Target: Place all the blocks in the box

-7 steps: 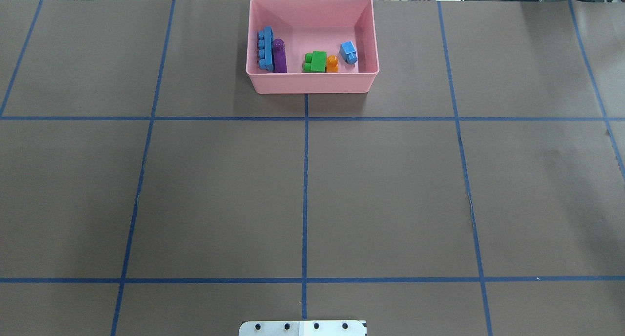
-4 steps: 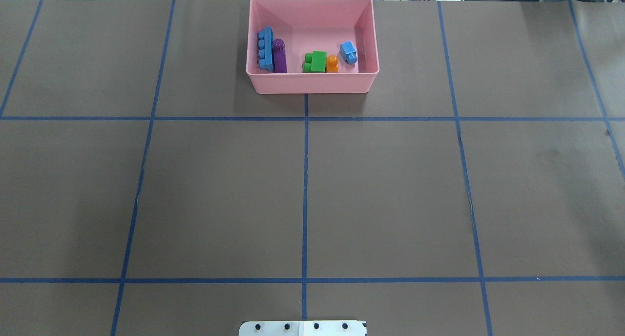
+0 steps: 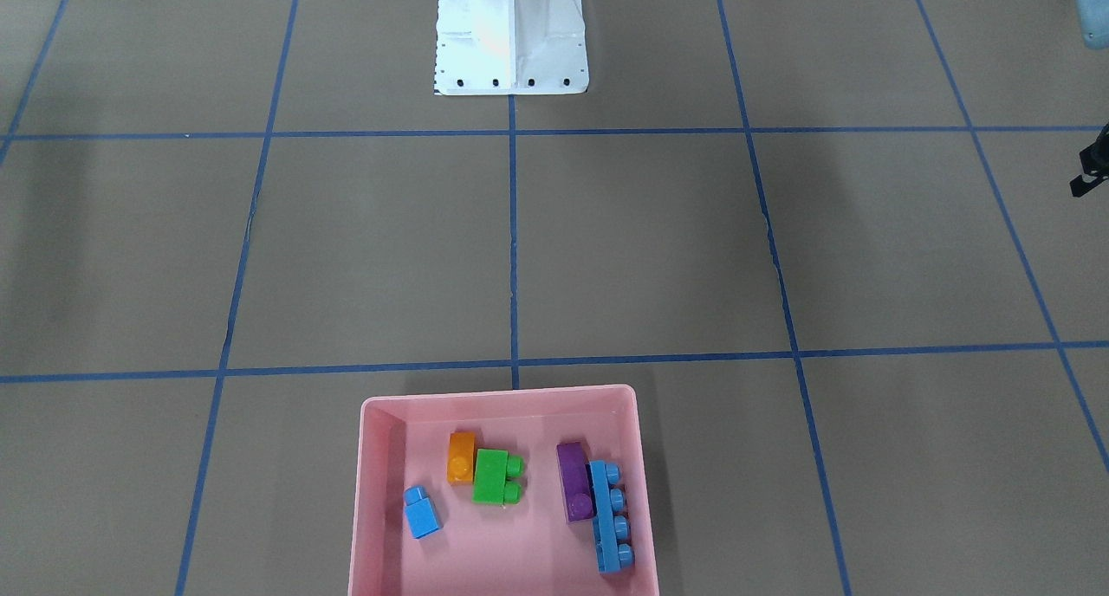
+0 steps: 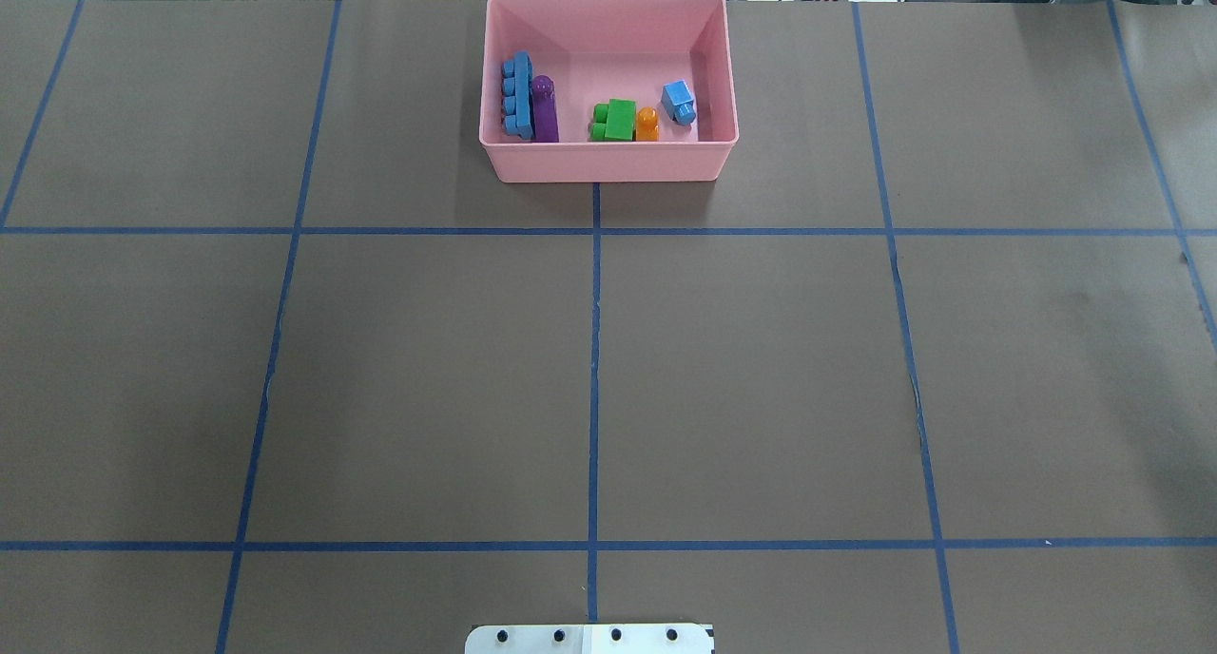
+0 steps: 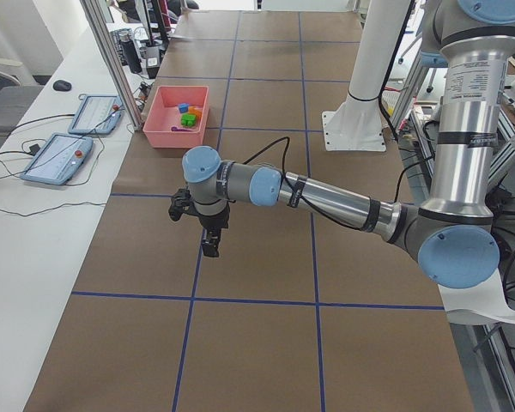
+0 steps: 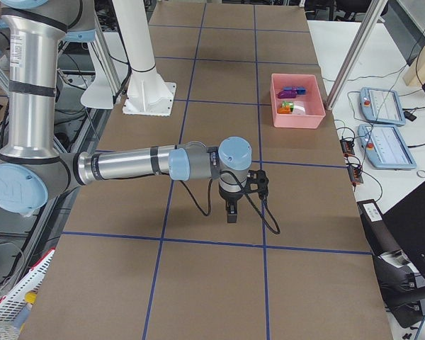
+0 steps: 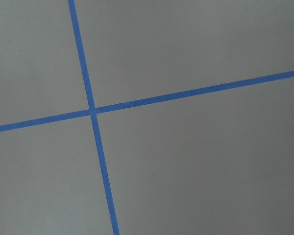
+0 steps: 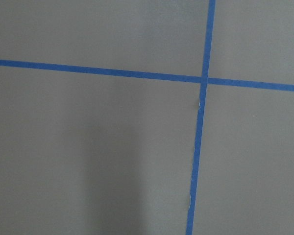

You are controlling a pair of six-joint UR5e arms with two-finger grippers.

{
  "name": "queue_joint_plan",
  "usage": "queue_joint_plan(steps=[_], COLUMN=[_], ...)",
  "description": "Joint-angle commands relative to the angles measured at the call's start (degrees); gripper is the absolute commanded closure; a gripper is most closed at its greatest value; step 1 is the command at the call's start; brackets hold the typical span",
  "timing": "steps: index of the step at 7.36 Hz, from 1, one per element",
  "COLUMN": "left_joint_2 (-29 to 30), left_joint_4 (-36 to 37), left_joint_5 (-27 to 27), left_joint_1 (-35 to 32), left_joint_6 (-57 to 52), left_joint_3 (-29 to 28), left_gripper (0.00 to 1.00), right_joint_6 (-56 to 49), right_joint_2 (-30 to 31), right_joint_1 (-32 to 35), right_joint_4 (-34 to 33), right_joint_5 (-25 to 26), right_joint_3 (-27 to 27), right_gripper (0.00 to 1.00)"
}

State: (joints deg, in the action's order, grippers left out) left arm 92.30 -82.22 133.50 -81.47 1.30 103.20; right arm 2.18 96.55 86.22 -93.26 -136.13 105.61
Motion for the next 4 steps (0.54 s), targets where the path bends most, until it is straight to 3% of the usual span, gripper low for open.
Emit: queue_joint_plan(steps=[1, 4], left_joint_2=[0.4, 0.6], left_joint_4=[0.0, -0.1], left_joint_5=[0.2, 0.4], left_joint_1=[0.0, 0.0], left_joint_6=[0.1, -0.1], left_joint_3=[0.1, 0.3], left_gripper=[0.0, 0.0], right_joint_6=[0.0, 0.0], right_joint_2=[-0.4, 0.1], right_joint_1=[0.0, 0.0], right_joint_4=[0.1, 0.1], right_joint_5=[0.3, 0.3], right_joint_3=[0.2, -0.2], right_gripper=[0.0, 0.0])
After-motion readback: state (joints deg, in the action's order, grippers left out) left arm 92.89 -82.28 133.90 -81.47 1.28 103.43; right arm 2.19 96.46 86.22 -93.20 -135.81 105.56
